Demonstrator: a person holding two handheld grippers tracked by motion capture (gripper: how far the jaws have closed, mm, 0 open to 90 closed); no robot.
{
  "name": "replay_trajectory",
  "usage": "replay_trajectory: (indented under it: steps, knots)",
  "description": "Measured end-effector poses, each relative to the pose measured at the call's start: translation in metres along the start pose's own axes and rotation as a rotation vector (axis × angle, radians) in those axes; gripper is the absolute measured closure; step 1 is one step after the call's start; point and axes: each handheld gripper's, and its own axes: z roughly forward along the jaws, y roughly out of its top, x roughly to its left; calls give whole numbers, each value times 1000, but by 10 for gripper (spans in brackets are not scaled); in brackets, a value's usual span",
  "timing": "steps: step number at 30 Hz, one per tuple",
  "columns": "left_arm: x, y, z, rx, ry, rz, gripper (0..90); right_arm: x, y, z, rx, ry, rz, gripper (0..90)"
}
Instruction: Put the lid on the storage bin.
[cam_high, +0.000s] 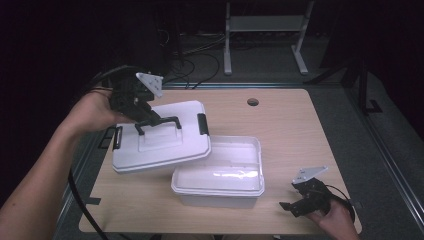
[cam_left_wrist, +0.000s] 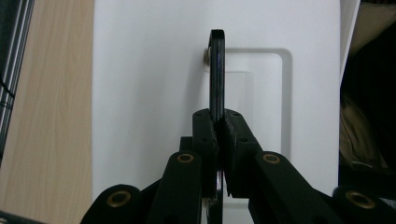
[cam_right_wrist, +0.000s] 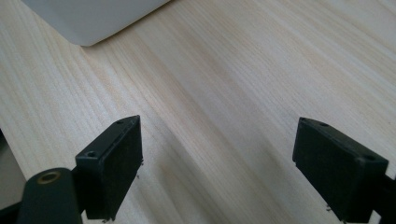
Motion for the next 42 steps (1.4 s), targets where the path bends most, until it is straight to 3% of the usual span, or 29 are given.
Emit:
replay_trajectory:
  steps: [9, 21, 42]
  knots:
    - [-9, 37, 15, 2, -41, 71, 846, -1, 0, -3, -14, -8, 5, 154]
    - [-21, 68, 40, 25, -84, 128, 847, 0, 0, -4, -19, -11, 3, 154]
    - [-29, 101, 65, 20, -132, 156, 847, 0, -2, -7, -29, -14, 5, 154]
